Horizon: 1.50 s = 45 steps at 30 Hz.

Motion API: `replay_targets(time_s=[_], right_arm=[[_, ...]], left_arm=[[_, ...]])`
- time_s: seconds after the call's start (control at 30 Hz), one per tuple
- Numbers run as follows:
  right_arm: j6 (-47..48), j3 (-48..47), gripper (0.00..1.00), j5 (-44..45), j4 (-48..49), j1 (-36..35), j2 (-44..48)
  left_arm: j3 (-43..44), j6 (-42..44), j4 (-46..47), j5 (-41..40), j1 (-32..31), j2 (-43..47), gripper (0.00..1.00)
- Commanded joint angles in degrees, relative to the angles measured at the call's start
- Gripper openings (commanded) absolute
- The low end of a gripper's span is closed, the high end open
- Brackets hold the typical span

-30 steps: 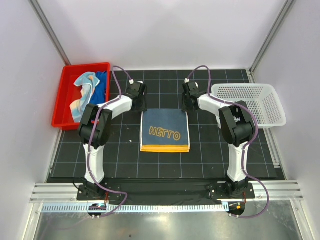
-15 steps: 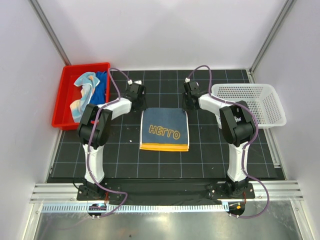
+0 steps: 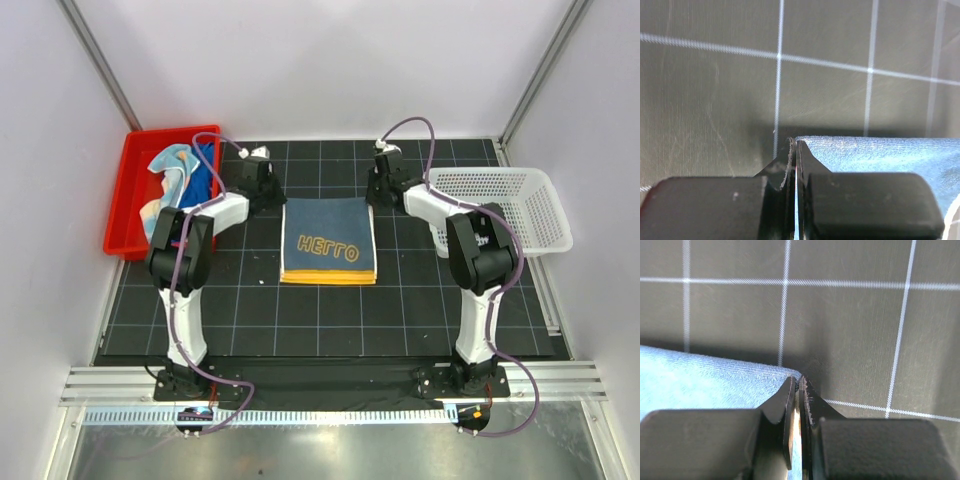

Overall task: Fold and stack the towels
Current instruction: Fold the towel

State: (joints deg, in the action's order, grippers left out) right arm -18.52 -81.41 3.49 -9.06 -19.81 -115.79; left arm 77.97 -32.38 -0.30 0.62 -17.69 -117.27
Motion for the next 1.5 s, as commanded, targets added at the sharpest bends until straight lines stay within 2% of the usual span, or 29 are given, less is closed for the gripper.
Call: replay_targets(time_s=[0.0,0.53,0.8,1.23,1.47], right_arm=[[1.6,0.4,0.01,0.6,5.8,0.4,7.1],[-1.2,20.7,0.01,-2.7,13.6,0.2,19.9],[-2.2,27.1,0.01,-4.6,12.7,-1.1,25.6],[-3.7,36.7,0.01,-3.7,11.9,-4.4,33.3],[-4.1,39.0,0.01,0.0,11.0,-7.0,36.2]], left_arm=[[-0.5,-1.0,6.8,4.1,1.1,5.3,0.00],[-17.7,-4.7,14.7,10.8,1.1,17.2,0.00],[-26.5,-5.5,15.9,11.4,0.0,23.0,0.00],[-34.5,-6.6,16.4,8.6,-2.6,29.6,0.00],[-36.6,-6.6,15.7,8.0,-2.7,32.2,0.00]])
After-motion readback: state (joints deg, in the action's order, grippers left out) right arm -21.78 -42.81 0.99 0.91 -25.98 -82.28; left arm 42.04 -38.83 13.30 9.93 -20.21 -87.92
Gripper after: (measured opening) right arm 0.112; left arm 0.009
